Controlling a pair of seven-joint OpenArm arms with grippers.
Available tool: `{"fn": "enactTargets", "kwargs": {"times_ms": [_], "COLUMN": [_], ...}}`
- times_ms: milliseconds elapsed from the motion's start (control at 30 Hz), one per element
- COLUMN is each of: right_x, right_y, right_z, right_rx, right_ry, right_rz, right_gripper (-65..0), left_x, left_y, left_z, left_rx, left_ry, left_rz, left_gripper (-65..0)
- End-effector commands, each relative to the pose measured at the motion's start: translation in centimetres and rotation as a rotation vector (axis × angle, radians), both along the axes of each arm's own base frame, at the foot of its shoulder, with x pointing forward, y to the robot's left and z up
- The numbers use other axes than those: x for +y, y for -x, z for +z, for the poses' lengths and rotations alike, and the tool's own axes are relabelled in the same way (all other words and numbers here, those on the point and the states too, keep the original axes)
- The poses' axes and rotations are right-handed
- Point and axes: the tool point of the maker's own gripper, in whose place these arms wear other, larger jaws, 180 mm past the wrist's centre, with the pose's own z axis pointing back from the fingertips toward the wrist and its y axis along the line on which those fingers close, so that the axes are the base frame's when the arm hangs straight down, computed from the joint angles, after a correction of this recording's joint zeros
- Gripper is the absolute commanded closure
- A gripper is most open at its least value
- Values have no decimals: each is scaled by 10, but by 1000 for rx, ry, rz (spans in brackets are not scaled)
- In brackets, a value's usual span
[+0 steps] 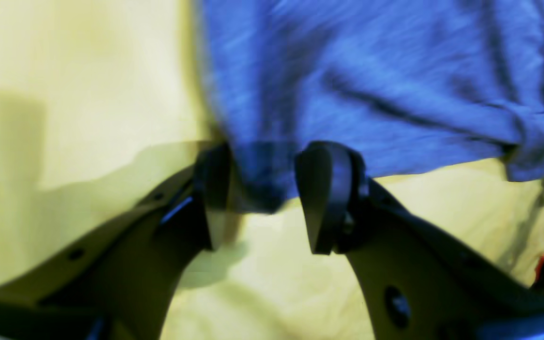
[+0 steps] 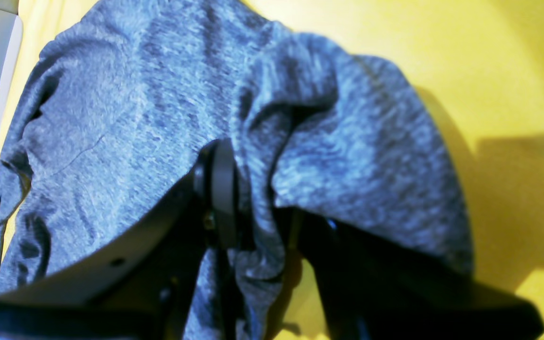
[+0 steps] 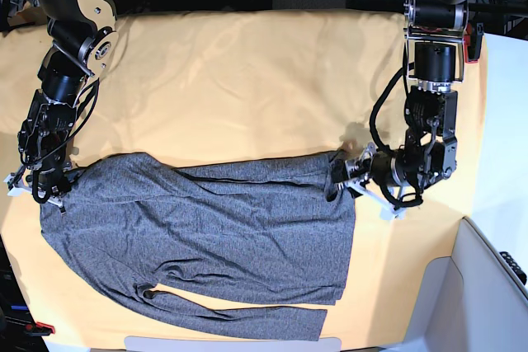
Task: Fold the T-shirt properly
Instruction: 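Move the left gripper along the shirt edge and regrasp the shoulder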
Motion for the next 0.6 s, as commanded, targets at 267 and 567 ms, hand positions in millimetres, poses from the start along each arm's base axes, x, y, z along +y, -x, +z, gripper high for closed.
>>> {"fn": "enactTargets", "kwargs": {"times_ms": [267, 567], "right_x": [1, 1], "right_y": [-1, -1], "right_z": [2, 2], "right_rx": [15, 15], "right_ry": [-15, -15], "right_rz": [3, 3], "right_gripper": [-144, -145], "left_x": [-9, 8], "left_y": [-12, 2], "left_z": [22, 1], "left_rx": [-63, -11], "left_ry": [17, -4], "left_rz": [-16, 77], "left_gripper": [-299, -398]}}
